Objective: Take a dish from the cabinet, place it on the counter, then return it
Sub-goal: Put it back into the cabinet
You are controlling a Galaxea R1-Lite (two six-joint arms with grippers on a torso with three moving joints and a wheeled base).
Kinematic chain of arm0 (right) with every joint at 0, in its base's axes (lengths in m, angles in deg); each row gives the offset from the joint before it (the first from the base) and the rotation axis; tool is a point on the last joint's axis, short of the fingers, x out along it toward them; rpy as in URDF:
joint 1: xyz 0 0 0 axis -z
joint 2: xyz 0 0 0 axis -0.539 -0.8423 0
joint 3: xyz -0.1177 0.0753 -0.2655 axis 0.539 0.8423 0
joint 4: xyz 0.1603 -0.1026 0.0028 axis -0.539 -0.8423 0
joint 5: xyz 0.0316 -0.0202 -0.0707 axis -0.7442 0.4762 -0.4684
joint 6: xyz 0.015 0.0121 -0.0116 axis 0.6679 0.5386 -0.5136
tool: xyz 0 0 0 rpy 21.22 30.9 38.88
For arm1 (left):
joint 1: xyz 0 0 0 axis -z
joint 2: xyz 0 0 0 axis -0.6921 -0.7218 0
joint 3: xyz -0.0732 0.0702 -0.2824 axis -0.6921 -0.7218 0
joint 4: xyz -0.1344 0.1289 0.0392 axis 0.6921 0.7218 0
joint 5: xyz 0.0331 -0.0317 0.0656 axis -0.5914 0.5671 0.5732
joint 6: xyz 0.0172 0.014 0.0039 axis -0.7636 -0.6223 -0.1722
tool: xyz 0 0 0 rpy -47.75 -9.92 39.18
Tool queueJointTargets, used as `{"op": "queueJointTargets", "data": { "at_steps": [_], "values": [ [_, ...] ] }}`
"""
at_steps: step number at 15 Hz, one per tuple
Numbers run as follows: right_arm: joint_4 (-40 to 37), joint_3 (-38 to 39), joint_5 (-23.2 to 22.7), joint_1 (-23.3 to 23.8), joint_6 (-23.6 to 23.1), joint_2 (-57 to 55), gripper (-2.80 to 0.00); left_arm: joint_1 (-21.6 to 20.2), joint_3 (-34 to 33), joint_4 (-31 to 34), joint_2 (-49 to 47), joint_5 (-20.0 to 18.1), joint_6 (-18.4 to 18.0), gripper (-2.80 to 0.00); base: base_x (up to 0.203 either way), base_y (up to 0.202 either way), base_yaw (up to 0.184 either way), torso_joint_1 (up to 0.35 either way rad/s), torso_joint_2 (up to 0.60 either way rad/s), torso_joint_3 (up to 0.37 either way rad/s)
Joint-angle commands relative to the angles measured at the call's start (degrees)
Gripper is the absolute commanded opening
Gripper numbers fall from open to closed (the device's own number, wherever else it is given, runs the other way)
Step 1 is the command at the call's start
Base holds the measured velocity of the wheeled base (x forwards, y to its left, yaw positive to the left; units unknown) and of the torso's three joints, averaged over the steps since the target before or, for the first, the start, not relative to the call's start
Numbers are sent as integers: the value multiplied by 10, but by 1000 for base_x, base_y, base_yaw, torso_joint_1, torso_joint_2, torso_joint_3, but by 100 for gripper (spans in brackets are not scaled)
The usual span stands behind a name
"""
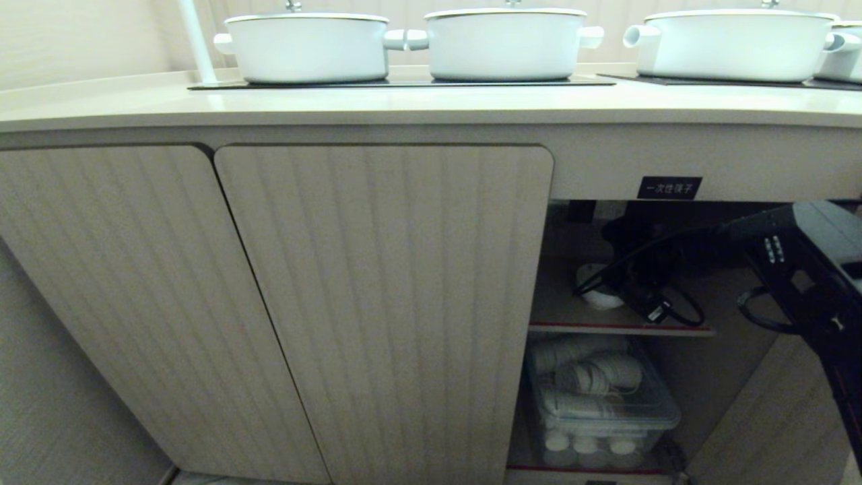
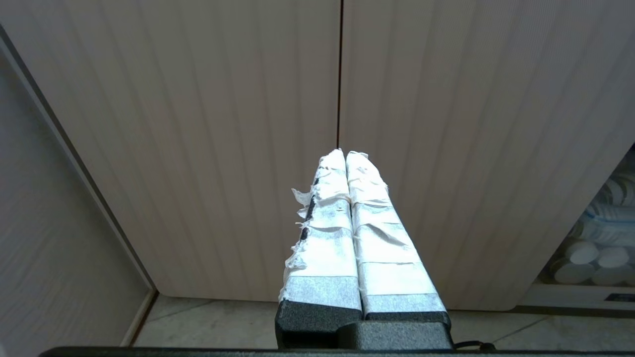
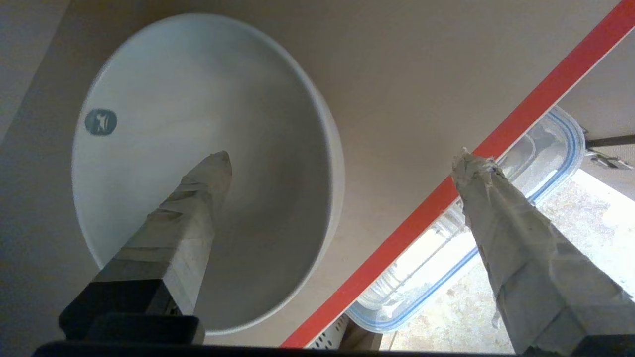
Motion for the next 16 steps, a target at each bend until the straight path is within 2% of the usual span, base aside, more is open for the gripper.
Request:
{"op": "queueJointTargets", "data": {
  "at_steps": [1,5,16],
  "values": [
    [-2,2,3,-1,3,0,0,0,-1,0,0,0,0,-280,0,0,0,0,0,0],
    [-1,3,18,-3,-8,2,0,0,-1,0,0,0,0,-280,0,0,0,0,0,0],
    [88,54,54,-6,-103,18,0,0,0,0,0,0,0,-280,0,0,0,0,0,0]
  ]
}}
